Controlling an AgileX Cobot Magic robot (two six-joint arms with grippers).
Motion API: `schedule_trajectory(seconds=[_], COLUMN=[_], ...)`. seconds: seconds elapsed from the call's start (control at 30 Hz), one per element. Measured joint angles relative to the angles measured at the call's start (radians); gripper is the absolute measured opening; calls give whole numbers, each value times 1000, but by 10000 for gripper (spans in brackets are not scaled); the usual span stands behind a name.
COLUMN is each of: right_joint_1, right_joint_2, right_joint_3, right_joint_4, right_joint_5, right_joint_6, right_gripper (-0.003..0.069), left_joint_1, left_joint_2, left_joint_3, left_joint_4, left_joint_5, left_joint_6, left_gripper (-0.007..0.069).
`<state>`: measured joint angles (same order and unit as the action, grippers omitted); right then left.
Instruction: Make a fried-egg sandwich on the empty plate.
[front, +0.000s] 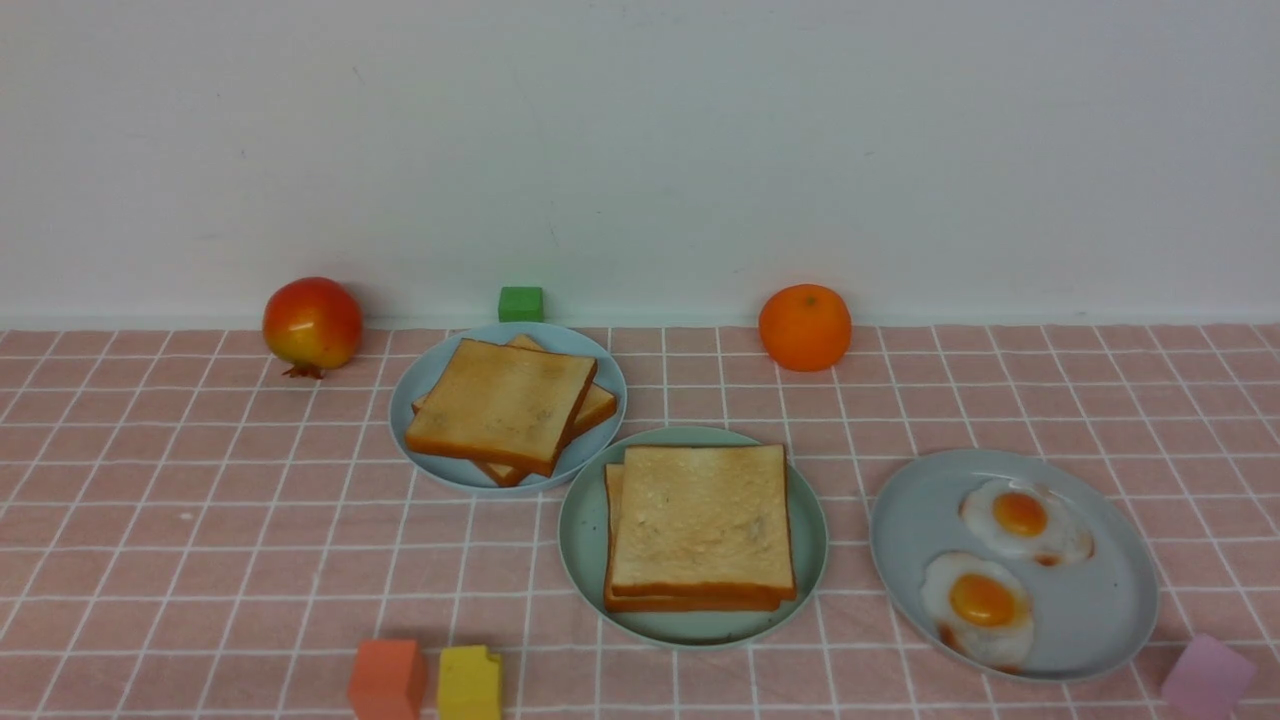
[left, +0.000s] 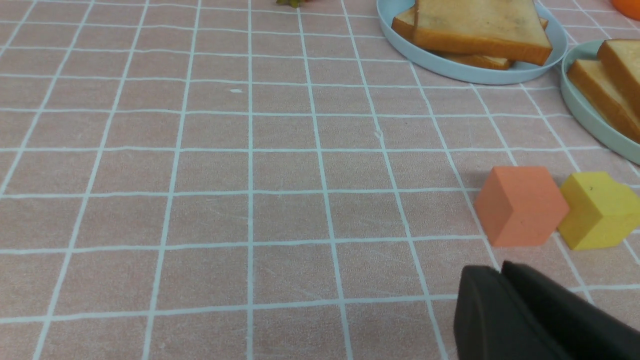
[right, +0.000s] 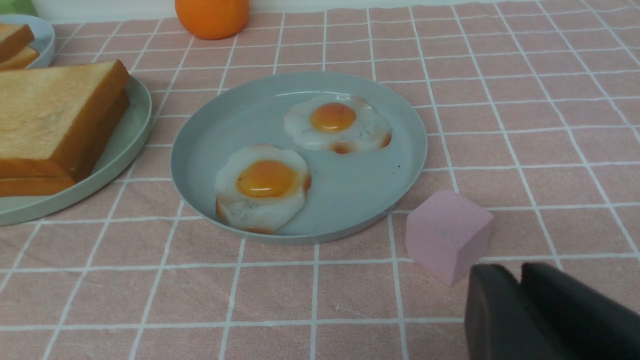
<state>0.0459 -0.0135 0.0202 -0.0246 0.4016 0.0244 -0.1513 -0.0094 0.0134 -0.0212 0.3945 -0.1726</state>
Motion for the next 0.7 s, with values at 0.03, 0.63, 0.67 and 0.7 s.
schedule_trajectory(seconds=[0.03, 0.63, 0.67, 0.7], right_joint_1=[0, 0, 0, 0], right_joint_2=[0, 0, 0, 0], right_joint_3=[0, 0, 0, 0], right_joint_4=[0, 0, 0, 0], right_joint_5=[0, 0, 0, 0], right_joint_6=[0, -1, -1, -1], right_gripper=[113, 130, 130, 130], left_joint_1=[0, 0, 0, 0], left_joint_2=[0, 0, 0, 0], left_joint_3=[0, 0, 0, 0], left_joint_4=[0, -1, -1, -1], left_joint_5=[0, 0, 0, 0], left_joint_6=[0, 0, 0, 0], left_gripper=[75, 92, 94, 94])
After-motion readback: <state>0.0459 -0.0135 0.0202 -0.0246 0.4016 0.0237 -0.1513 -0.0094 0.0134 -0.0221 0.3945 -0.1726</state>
